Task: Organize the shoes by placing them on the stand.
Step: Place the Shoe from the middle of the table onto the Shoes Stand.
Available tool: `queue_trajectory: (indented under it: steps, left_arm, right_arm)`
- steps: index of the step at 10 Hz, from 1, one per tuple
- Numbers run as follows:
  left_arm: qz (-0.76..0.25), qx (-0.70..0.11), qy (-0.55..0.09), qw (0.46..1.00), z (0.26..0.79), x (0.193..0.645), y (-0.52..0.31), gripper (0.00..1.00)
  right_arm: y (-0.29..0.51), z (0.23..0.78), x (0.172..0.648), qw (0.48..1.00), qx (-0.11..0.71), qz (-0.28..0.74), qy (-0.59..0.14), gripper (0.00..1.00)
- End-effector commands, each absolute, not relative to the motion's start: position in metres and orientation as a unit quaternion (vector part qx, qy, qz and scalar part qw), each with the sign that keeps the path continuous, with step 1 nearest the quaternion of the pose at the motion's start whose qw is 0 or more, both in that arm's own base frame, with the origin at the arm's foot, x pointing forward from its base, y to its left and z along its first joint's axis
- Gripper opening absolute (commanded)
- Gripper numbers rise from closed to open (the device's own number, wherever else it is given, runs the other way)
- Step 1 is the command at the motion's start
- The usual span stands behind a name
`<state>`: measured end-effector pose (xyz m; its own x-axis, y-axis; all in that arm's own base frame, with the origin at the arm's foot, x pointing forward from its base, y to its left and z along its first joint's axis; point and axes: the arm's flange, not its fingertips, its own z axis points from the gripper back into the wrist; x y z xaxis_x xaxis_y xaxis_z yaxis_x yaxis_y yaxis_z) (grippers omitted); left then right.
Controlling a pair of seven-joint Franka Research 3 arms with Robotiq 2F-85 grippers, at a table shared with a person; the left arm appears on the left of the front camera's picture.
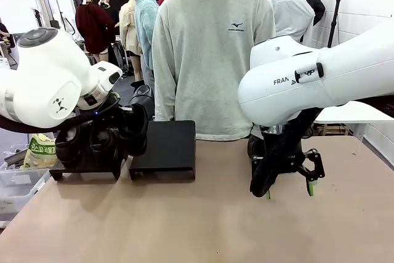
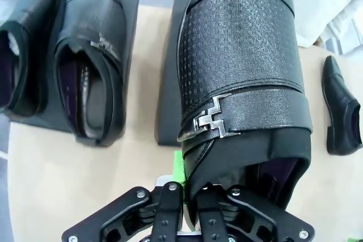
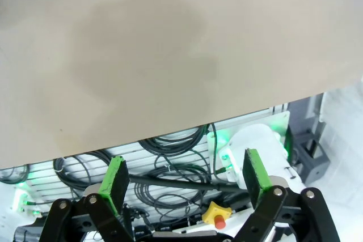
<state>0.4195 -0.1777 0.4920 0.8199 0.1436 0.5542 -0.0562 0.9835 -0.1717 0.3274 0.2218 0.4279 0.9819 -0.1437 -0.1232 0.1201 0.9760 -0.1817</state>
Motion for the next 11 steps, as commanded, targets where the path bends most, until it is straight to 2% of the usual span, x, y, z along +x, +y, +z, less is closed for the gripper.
queue_trajectory:
  steps: [1, 6, 11]
  left_arm:
    - [0.042, -0.060, -0.313, 0.947, 0.482, 0.454, -0.194, 0.00]
    - [0.065, -0.019, -0.276, 0.959, 0.450, 0.496, -0.196, 0.00]
    - [0.065, -0.027, -0.257, 0.964, 0.424, 0.510, -0.202, 0.00]
  right_arm:
    - [0.223, 0.429, 0.329, 0.991, -0.095, -0.071, 0.070, 1.00]
    - [0.223, 0.429, 0.329, 0.991, -0.095, -0.071, 0.070, 1.00]
    - [0.223, 0.429, 0.329, 0.991, -0.095, -0.071, 0.070, 1.00]
